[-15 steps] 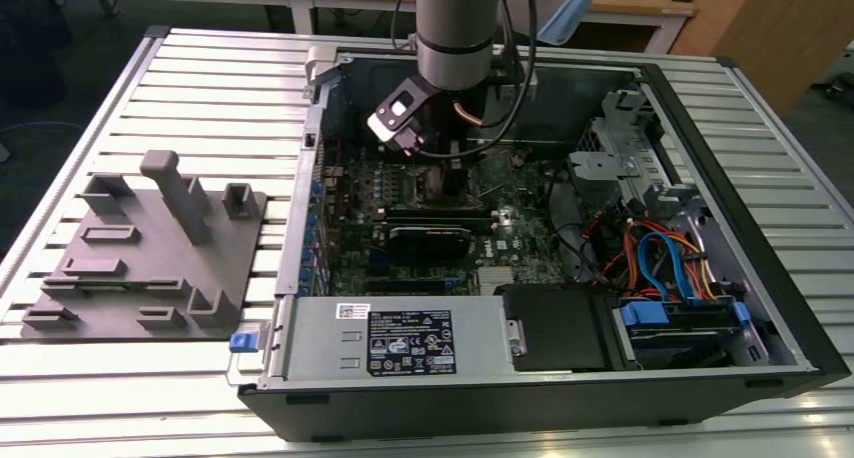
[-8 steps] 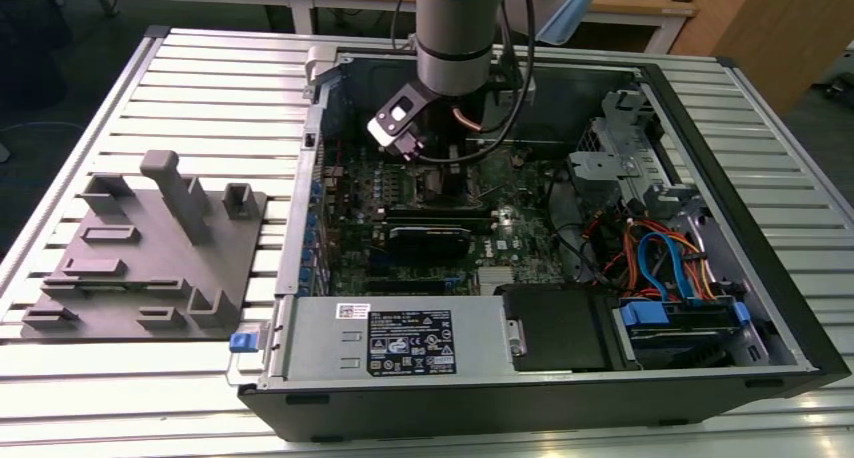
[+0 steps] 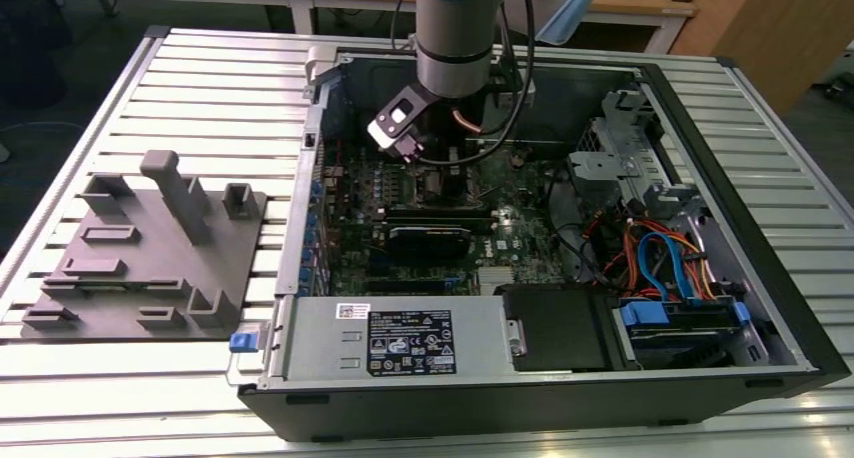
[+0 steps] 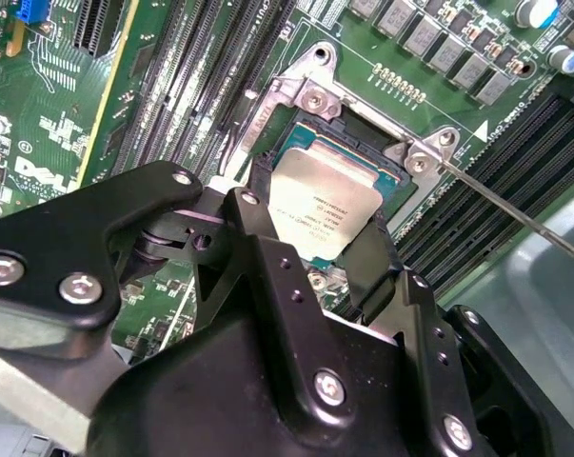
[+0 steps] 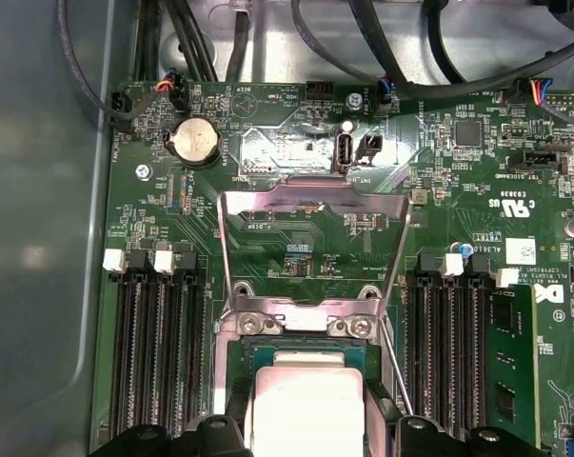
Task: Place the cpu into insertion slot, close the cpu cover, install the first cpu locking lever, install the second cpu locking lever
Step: 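Place the cpu into insertion slot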
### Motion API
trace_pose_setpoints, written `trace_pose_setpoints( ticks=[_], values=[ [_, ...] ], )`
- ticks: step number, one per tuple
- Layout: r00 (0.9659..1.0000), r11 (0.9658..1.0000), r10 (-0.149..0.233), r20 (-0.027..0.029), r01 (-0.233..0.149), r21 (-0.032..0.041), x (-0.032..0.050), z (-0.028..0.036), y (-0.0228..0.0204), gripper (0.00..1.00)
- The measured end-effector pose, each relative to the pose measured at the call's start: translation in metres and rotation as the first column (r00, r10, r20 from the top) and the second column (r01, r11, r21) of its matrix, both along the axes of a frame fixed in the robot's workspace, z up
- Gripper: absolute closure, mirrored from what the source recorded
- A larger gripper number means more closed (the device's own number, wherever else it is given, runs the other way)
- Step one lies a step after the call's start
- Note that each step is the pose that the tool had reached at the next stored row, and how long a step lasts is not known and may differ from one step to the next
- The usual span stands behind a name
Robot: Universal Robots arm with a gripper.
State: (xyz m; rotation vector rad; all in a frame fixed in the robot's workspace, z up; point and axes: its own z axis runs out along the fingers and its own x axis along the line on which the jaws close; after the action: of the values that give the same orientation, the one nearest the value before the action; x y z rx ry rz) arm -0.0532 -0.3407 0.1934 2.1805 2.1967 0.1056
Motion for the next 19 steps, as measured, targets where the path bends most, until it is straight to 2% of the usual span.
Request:
trace_pose_setpoints(
  ticks=[19],
  values=[
    [1.0000,1.0000,-0.001,0.0000,0.001,0.0018,0.0005,-0.0023,0.0000,0.46]
  ],
)
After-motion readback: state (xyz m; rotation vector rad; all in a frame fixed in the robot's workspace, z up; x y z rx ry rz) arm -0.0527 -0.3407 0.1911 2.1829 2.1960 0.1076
